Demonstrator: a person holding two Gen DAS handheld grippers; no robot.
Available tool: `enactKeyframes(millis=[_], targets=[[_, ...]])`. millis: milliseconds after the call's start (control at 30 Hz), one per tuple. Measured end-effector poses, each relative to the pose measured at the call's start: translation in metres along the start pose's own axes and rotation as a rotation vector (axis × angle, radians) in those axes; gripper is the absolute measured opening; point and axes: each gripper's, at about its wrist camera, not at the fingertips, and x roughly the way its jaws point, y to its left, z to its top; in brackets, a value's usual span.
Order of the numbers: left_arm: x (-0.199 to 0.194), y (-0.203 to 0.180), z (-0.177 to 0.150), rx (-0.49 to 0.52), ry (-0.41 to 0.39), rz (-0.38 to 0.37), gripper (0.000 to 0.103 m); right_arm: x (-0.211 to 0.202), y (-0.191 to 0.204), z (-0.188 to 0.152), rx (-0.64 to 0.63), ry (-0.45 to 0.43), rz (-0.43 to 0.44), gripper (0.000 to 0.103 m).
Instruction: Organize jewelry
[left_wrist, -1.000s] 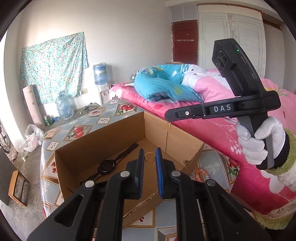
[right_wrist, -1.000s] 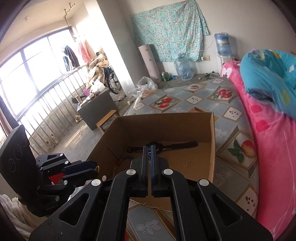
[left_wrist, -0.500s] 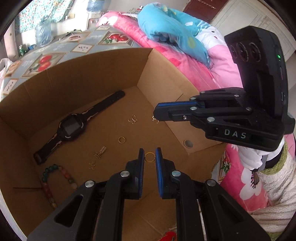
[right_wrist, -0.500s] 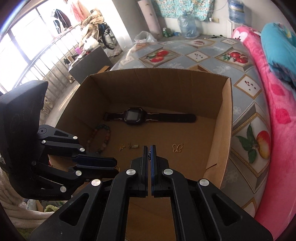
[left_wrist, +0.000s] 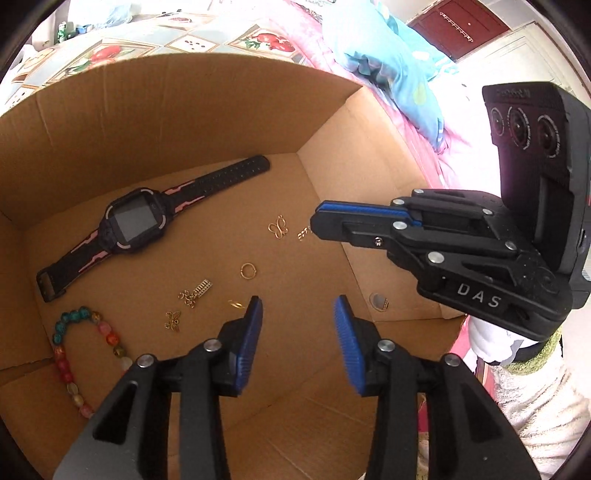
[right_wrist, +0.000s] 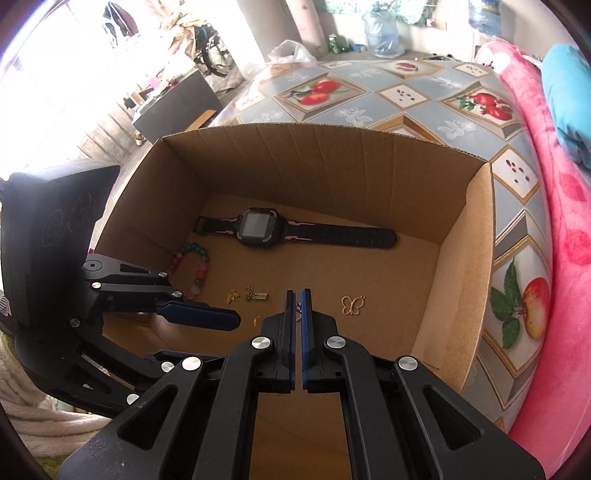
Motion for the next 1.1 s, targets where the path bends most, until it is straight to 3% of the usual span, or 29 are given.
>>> enactKeyframes(millis=[433, 667, 933, 1100], targets=[[-0.084, 0.003, -0.052, 0.023, -0.302, 0.000, 0.047, 0.015, 0.009, 0.021, 0.011, 0.036, -0.038, 0.004], [-0.113, -0.004, -0.095, 0.056, -0.442, 0.017, 0.055, 0.010, 0.014, 0.024, 0.010, -0.005, -0.074, 0.008], [-0.126, -0.029, -0.164, 0.192, -0.634, 0.103, 0.064, -0.058, 0.037, -0.008, -0.025, -0.236, -0.016, 0.015], [-0.111, -0.051, -0.191, 0.311, -0.657, 0.129, 0.073, -0.108, 0.050, -0.058, -0.023, -0.389, 0.037, 0.019]])
